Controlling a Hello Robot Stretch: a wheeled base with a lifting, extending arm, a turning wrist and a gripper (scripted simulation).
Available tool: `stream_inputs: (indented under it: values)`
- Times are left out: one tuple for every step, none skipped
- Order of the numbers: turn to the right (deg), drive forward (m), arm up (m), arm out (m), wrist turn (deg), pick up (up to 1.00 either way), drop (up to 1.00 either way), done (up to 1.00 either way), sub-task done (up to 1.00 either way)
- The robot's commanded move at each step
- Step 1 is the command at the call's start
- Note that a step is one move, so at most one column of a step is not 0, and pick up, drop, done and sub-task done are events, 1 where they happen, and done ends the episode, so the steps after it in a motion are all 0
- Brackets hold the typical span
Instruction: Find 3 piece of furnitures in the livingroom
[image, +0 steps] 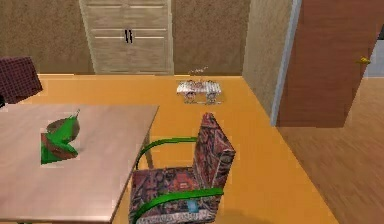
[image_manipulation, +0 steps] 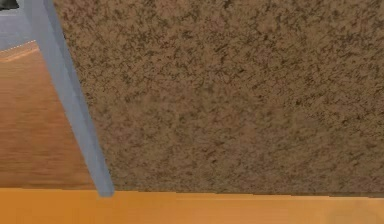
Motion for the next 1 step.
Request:
stream_inputs:
  values:
    - [0.0,0.0,0.0,0.0,0.0,0.0,0.0,1.0,0.0]
